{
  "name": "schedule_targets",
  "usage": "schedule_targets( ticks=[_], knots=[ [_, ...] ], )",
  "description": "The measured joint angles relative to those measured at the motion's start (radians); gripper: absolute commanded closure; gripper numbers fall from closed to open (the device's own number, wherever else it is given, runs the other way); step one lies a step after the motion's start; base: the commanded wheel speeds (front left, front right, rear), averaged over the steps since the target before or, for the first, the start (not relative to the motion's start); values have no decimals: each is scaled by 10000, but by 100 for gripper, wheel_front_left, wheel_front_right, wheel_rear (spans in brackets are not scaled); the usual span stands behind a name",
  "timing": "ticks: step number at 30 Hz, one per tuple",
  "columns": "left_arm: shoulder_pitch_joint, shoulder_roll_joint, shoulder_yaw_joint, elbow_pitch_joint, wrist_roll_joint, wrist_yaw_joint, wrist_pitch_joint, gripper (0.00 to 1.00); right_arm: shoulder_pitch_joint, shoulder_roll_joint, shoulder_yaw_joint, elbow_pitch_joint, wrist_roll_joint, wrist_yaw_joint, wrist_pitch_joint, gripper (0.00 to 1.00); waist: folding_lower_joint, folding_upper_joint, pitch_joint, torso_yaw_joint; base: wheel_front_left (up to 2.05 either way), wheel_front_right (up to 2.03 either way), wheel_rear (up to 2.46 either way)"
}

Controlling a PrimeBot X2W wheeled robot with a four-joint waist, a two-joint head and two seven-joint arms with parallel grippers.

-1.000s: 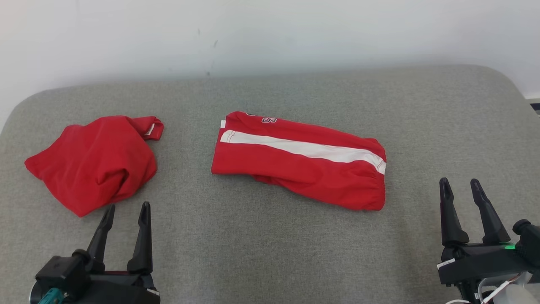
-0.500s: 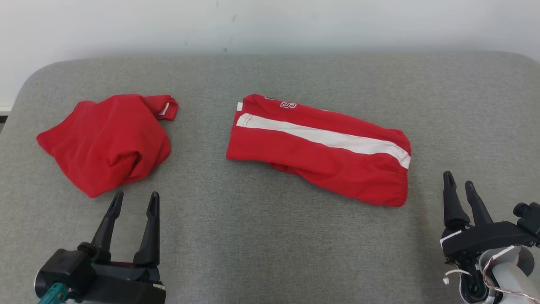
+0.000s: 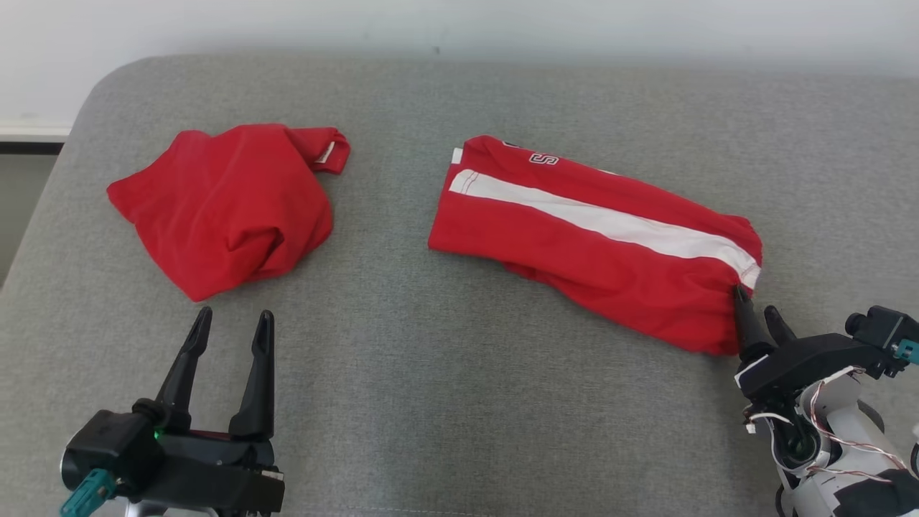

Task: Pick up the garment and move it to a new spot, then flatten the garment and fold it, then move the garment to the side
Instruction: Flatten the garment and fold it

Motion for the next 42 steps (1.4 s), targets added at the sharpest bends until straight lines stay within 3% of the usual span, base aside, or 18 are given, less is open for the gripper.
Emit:
schedule_targets(
  ticks=[7,22,32,34,35,42],
  knots=[
    [-1,-73,186,92,67,-176,0,0,-575,48,-77,1035,245,-121,522,0,-1,0,150,313,0,0,0],
    [-2,-267,462,232,385,-491,0,0,-1982,485,-276,2604,836,-2,1275,0,-2,0,369,544,0,0,0],
    [-206,-422,537,316,487,-700,-23,0,-2794,639,-489,3513,1072,-405,1388,0,-2,0,508,725,0,0,0],
    [-206,-430,564,355,491,-704,-31,0,-2943,640,-487,3639,1072,-416,1436,72,-2,-1,527,755,0,0,0],
    [-206,-443,571,364,500,-708,-29,0,-2993,644,-485,3689,1072,-416,1436,100,-2,-1,532,768,0,0,0],
    [-193,-554,777,523,581,-786,-29,0,-3147,752,-397,4011,1058,-186,1371,100,-1,0,432,754,0,0,0]
  ],
)
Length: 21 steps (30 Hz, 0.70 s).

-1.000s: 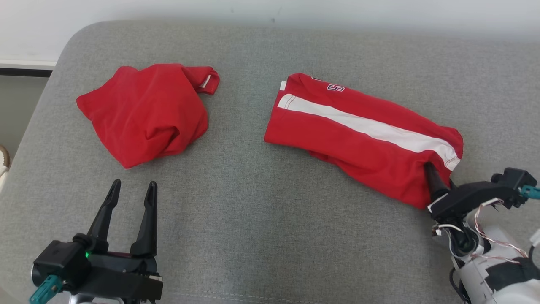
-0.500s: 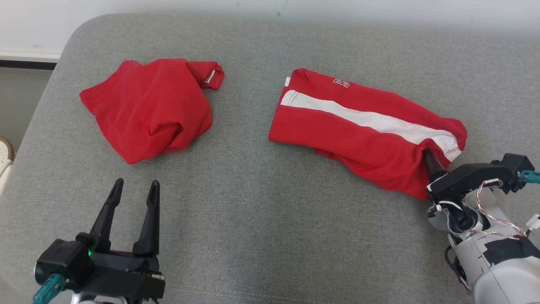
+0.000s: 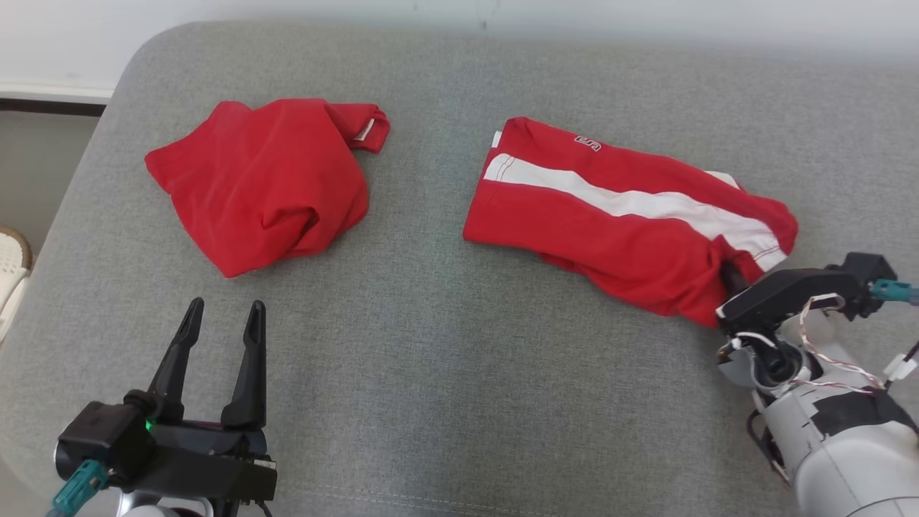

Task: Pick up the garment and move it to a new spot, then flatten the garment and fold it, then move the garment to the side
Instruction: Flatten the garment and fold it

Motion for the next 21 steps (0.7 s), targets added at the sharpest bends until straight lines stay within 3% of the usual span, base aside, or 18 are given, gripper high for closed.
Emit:
schedule_targets(
  ticks=[9,21],
  knots=[
    [81,-102,151,40,100,-82,-2,0,143,56,92,48,-36,644,-514,100,0,0,-265,-310,0,0,0],
    [488,-268,328,-2,194,-173,0,0,1333,-708,445,-209,-499,955,-1009,100,0,0,-571,-1063,0,0,0]
  ],
)
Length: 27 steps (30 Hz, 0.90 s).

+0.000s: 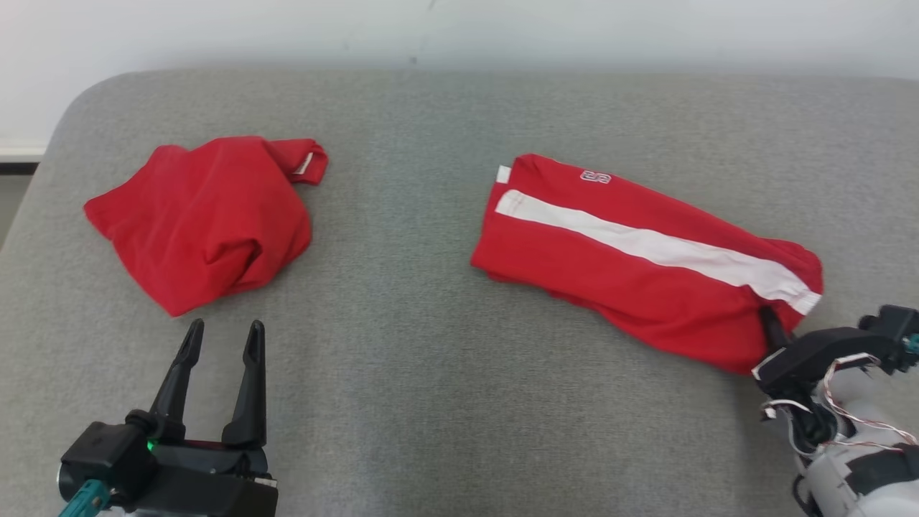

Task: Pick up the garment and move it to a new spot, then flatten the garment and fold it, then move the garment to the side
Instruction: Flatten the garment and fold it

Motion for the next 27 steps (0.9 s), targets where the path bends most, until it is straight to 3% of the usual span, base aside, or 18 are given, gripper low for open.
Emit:
schedule_targets(
  ticks=[6,12,27],
  knots=[
    [42,-219,-65,-10,255,-84,0,0,405,-790,42,-441,-176,44,-255,100,0,0,-172,-491,0,0,0],
    [30,-391,-267,86,307,-136,0,0,588,-840,192,-917,-219,84,-236,100,0,0,-351,-608,0,0,0],
    [-25,-732,-418,430,368,-270,-2,0,4,-936,1106,-2059,-834,94,652,100,0,0,-514,22,0,0,0]
  ],
)
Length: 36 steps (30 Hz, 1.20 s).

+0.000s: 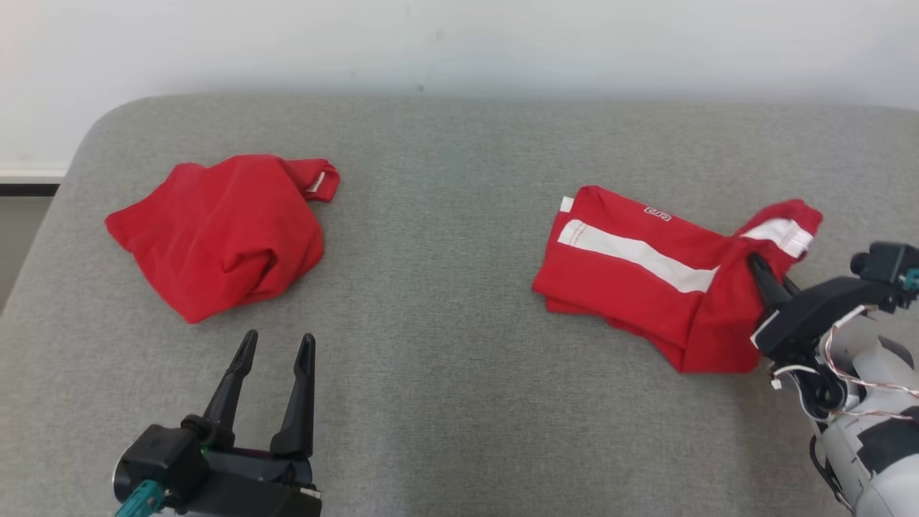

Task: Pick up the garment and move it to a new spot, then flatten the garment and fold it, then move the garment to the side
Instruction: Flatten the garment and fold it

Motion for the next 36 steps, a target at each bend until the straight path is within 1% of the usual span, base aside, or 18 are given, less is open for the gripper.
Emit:
schedule_targets(
  ticks=[7,8,13,18,21,24,26,27,32,34,36],
  knots=[
    [0,-128,2,61,52,-19,2,0,-452,215,290,-104,-111,-77,587,100,0,0,-1,372,0,0,0],
    [0,-140,2,63,52,-84,2,0,-516,255,311,-102,-111,-142,677,100,0,0,11,421,0,0,0],
    [-22,-211,17,128,52,-90,0,0,-861,395,372,-10,-111,-368,1060,100,0,0,95,670,0,0,0],
    [-42,-290,52,213,52,-132,2,0,-1244,520,468,341,-171,-736,1469,100,1,0,185,885,0,0,0],
    [-85,-330,79,272,52,-167,2,0,-1427,525,481,566,-196,-844,1647,100,0,0,230,997,0,0,0],
    [-88,-332,176,276,52,-169,0,0,-1627,679,548,731,-196,-940,1837,100,1,0,278,1064,0,0,0],
    [-89,-334,184,282,54,-173,0,0,-1720,775,600,863,-196,-940,1929,38,0,0,302,1091,0,0,0],
    [-90,-336,188,286,54,-174,0,0,-1736,807,623,903,-196,-940,1937,0,0,0,312,1103,0,0,0],
    [-165,-341,238,311,65,-184,2,0,-1762,1062,660,1060,-192,-940,2006,0,1,0,356,1137,0,0,0],
    [-220,-341,257,320,67,-255,2,0,-1802,1197,652,1106,-184,-932,1942,0,0,0,371,1133,0,0,0],
    [-223,-343,263,334,69,-255,2,0,-1835,1300,633,1129,-146,-834,1887,0,0,0,381,1121,0,0,0]
  ],
)
